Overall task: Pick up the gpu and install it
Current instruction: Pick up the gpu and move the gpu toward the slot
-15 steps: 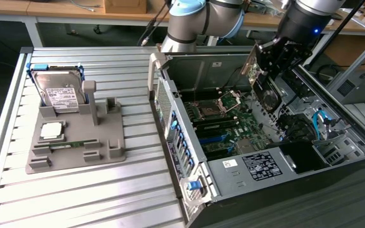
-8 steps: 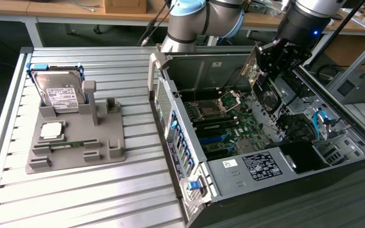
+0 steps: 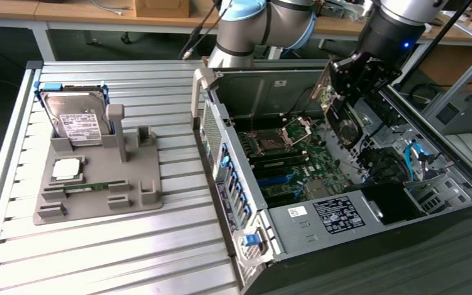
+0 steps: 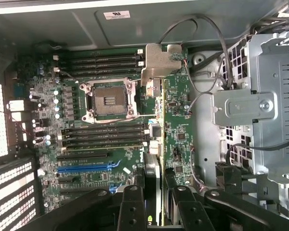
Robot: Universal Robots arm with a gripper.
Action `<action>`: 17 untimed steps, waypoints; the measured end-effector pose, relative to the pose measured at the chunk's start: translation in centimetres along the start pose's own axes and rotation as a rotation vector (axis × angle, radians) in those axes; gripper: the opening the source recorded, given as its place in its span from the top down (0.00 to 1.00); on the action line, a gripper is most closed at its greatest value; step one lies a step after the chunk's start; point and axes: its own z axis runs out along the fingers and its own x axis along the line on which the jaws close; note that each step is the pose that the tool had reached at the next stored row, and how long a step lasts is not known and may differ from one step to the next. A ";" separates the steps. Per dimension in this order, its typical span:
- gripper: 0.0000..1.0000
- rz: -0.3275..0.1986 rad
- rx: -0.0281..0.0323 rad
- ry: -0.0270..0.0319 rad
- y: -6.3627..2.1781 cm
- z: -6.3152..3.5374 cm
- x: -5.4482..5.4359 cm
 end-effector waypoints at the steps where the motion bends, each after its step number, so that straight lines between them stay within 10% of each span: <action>1: 0.73 0.000 0.0000 0.0000 0.00 0.04 0.0; 17: 0.73 0.000 0.0001 0.0000 -0.03 0.79 0.0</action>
